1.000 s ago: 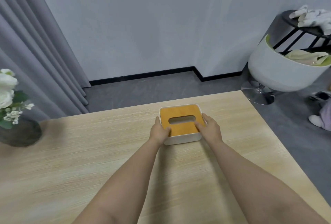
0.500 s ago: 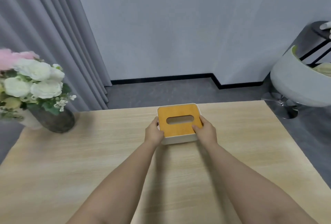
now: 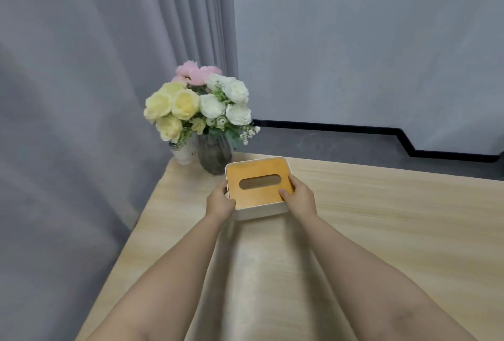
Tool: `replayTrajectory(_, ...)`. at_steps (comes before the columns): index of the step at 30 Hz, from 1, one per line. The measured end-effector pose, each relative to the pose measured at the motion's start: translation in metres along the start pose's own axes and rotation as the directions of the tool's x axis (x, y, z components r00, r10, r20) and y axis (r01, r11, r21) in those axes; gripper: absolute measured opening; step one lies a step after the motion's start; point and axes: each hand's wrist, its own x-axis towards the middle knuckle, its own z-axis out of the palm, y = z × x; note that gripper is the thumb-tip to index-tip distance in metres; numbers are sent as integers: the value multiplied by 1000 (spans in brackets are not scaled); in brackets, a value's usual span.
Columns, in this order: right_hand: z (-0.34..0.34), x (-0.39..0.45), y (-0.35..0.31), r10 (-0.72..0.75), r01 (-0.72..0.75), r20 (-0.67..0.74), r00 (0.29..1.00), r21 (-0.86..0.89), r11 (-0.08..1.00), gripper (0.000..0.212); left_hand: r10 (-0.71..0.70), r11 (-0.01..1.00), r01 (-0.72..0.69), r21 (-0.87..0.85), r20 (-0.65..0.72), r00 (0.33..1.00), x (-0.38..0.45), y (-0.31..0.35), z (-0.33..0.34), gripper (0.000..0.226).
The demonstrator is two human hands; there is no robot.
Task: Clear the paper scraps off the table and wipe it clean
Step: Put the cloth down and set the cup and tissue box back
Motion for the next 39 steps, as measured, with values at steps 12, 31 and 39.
replayTrajectory(12,136,-14,-81,-53,57,95,994,-36,998,58,-78,997,78,-6,-54,995,35,-85,-130,63)
replayTrajectory(31,170,-15,-80,-83,99,156,984,-94,991,57,-19,994,12,109,66,998,47,-120,-146,57)
replayTrajectory(39,163,-17,-66,-227,265,200,953,-190,945,63,239,660,-292,692,176,955,30,-144,-133,53)
